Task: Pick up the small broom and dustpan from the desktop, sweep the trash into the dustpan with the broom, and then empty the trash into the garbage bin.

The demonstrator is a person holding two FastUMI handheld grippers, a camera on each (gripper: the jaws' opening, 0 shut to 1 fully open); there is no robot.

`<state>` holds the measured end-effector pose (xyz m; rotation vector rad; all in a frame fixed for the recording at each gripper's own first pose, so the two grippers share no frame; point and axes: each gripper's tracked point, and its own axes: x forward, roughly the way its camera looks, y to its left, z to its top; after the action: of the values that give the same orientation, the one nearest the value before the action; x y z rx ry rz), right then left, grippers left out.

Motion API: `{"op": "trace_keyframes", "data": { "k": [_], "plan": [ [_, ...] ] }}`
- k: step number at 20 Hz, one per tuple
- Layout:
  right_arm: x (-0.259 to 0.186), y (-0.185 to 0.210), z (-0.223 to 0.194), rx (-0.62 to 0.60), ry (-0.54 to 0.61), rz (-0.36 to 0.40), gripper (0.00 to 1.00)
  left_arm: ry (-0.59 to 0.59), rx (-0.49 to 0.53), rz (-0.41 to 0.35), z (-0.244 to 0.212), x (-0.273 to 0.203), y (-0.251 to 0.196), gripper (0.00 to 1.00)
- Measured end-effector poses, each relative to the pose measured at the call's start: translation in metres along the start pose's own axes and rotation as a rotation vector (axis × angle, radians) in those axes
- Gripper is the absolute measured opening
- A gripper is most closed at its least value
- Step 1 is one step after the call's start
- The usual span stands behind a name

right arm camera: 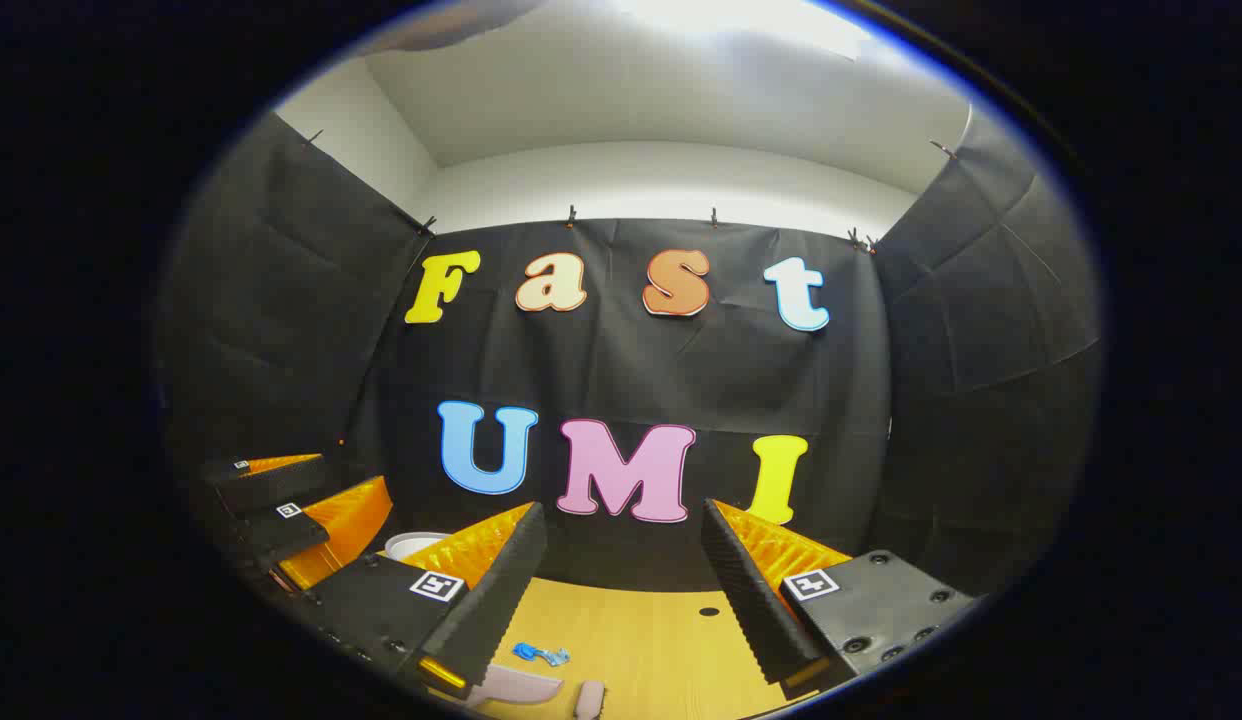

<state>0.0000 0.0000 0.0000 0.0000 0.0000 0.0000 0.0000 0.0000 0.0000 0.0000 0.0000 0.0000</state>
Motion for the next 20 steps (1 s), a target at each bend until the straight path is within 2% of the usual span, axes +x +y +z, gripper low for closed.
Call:
{"op": "trace_keyframes", "data": {
  "k": [5, 10, 11, 13, 20],
  "plan": [
    [-0.007, -0.001, 0.016, 0.014, -0.042, -0.024, 0.99, -0.033, -0.034, -0.040, 0.013, -0.011, -0.003, 0.82],
    [-0.014, 0.006, 0.019, 0.002, -0.055, -0.027, 0.99, -0.056, 0.004, -0.027, 0.028, -0.020, 0.012, 0.82],
    [-0.014, 0.009, 0.018, 0.003, -0.051, -0.024, 0.99, -0.052, 0.010, -0.030, 0.028, -0.021, 0.012, 0.80],
    [-0.016, 0.012, 0.016, 0.001, -0.044, -0.016, 0.99, -0.034, 0.024, -0.034, 0.026, -0.021, 0.013, 0.82],
    [-0.021, 0.014, 0.019, -0.022, -0.046, -0.016, 0.99, -0.018, 0.022, -0.034, 0.026, -0.024, 0.013, 0.80]
  ]
}}
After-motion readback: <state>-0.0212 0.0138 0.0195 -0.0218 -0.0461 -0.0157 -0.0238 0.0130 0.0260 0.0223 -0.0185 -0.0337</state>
